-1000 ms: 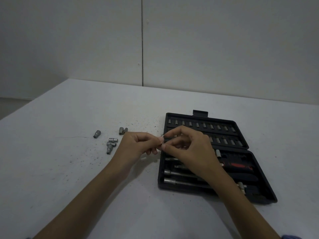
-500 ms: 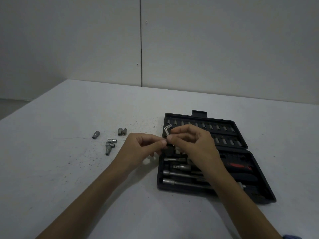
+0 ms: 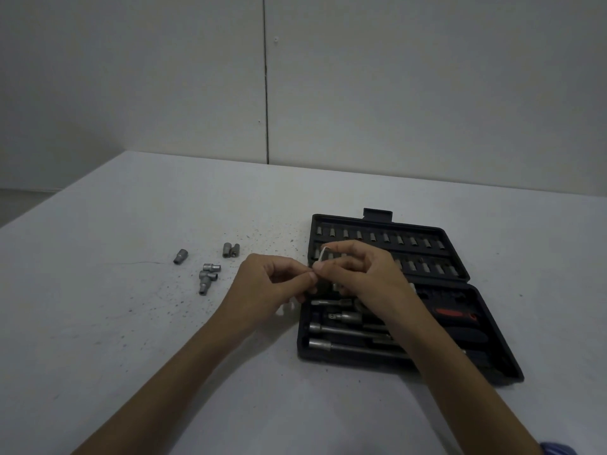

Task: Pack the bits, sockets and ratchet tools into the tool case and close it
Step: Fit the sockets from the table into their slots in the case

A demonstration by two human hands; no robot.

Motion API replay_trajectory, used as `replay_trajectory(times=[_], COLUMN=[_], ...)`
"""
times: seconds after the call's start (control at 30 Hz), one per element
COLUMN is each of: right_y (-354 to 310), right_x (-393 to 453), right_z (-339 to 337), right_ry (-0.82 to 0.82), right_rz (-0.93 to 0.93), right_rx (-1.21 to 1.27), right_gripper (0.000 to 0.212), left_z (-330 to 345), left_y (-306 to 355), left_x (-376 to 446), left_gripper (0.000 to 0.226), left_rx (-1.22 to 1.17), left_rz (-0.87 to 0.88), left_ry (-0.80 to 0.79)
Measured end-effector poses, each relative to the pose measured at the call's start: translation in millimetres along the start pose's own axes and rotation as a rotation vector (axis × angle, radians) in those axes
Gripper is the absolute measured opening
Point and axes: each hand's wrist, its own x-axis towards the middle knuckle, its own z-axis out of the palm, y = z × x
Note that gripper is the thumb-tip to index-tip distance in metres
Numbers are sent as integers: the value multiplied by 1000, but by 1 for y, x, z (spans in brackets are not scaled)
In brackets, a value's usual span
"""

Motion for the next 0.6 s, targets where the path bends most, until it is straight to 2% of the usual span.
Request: replay_trajectory(times=[0.13,0.43,0.6], right_y=[-2,1,1], right_x=[0,1,2], right_z=[-2,-1,-4], right_ry=[-46,-16,-31], right_rz=[-17,-48,-26], right_rx=[6,78,129], right_gripper=[34,44,39], left_z=[-1,-2,-4], left_y=[0,4,6], left_x=[0,0,-1], left_gripper=[9,10,12], left_rx=[-7,-20,-30], left_rz=[-1,0,-11], left_ry=[-15,-6,-1])
